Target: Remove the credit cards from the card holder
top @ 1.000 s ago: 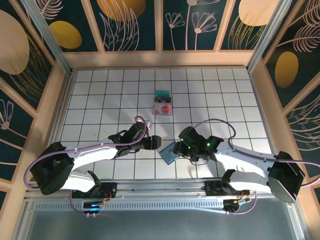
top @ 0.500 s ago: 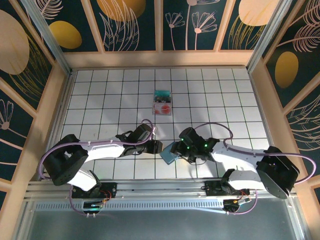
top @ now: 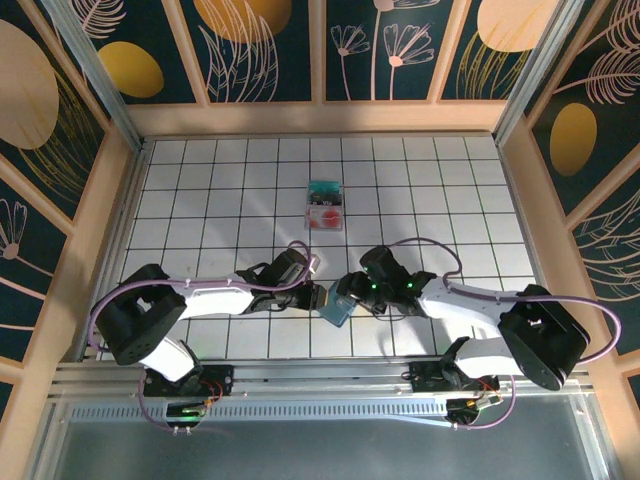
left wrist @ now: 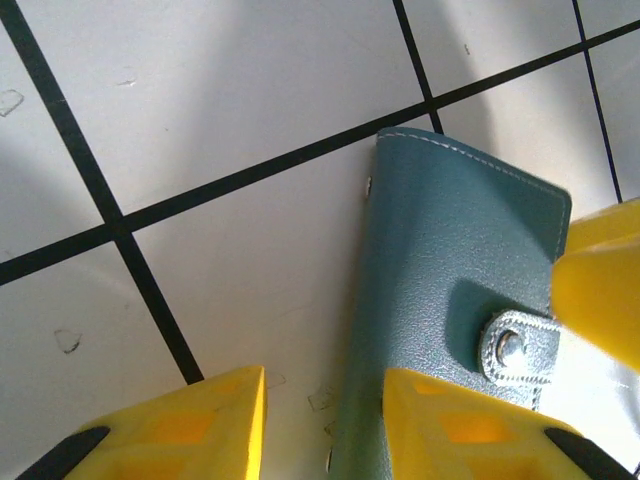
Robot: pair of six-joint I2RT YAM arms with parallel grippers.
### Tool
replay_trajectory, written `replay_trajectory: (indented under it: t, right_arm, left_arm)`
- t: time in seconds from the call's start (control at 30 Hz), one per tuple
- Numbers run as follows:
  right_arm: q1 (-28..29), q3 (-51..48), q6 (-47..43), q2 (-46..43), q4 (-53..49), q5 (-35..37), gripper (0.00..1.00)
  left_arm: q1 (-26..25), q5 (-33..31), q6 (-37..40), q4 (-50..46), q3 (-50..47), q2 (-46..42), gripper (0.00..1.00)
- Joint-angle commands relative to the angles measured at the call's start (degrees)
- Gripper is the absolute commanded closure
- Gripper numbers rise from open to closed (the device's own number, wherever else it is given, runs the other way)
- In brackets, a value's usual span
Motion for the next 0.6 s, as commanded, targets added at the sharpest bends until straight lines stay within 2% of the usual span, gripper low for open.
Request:
replay_trajectory:
  t: [0.0, 0.33, 0.57]
  right_arm:
    - [-1.0, -1.1, -1.7, -0.4, 3.5, -2.0, 0.43]
    - [-0.7, -0.1, -0.5, -2.9, -8.4, 1.9, 0.44]
    - [-0.4, -3.0, 1.5, -2.4, -2.1, -0.4, 0.43]
  left_arm:
    - [-0.3, 0.9, -0.2, 0.8, -0.6, 0.9, 0.65]
    - [-0.3, 0.6, -0.9, 0.1, -0.7, 0.5, 0.65]
    - [-0.3, 0.9, -1.0, 0.2, -0.7, 1.2, 0.68]
